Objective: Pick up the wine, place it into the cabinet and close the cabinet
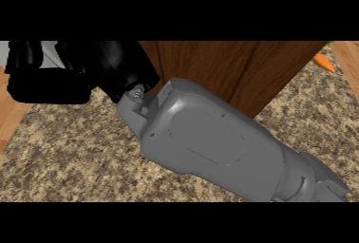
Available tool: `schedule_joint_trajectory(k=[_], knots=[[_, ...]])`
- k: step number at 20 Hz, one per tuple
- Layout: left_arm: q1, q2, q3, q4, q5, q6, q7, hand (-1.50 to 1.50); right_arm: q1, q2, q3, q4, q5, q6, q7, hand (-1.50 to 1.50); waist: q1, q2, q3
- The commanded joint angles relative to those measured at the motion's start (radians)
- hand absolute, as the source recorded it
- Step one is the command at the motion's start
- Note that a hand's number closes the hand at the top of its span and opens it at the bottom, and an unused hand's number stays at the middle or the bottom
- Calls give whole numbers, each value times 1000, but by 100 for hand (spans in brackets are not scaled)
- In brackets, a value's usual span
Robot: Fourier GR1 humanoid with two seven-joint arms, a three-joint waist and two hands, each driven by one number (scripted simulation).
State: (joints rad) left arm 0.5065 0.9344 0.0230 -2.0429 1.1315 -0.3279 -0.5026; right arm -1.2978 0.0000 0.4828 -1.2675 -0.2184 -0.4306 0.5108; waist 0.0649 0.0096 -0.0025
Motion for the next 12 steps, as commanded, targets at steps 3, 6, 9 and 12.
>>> schedule_joint_trajectory(k=[3, 6, 9, 12], knots=[[1, -2, 38, 3, 21, -10, 31, 150, 3, 0, -61, 299, -7, 46, -212, 150, -5, 5, 1], [-19, -17, 63, 46, 40, -18, 23, 150, 29, -13, -74, 339, -1, 64, -254, 150, -21, 6, 1], [-10, -12, 70, 29, 40, -31, 29, 150, 25, -43, -74, 383, 6, 68, -271, 150, -12, 9, 0], [-25, 3, 75, -8, 55, 16, 53, 150, 56, -102, -92, 385, -13, 126, -316, 150, -17, 17, 2]])
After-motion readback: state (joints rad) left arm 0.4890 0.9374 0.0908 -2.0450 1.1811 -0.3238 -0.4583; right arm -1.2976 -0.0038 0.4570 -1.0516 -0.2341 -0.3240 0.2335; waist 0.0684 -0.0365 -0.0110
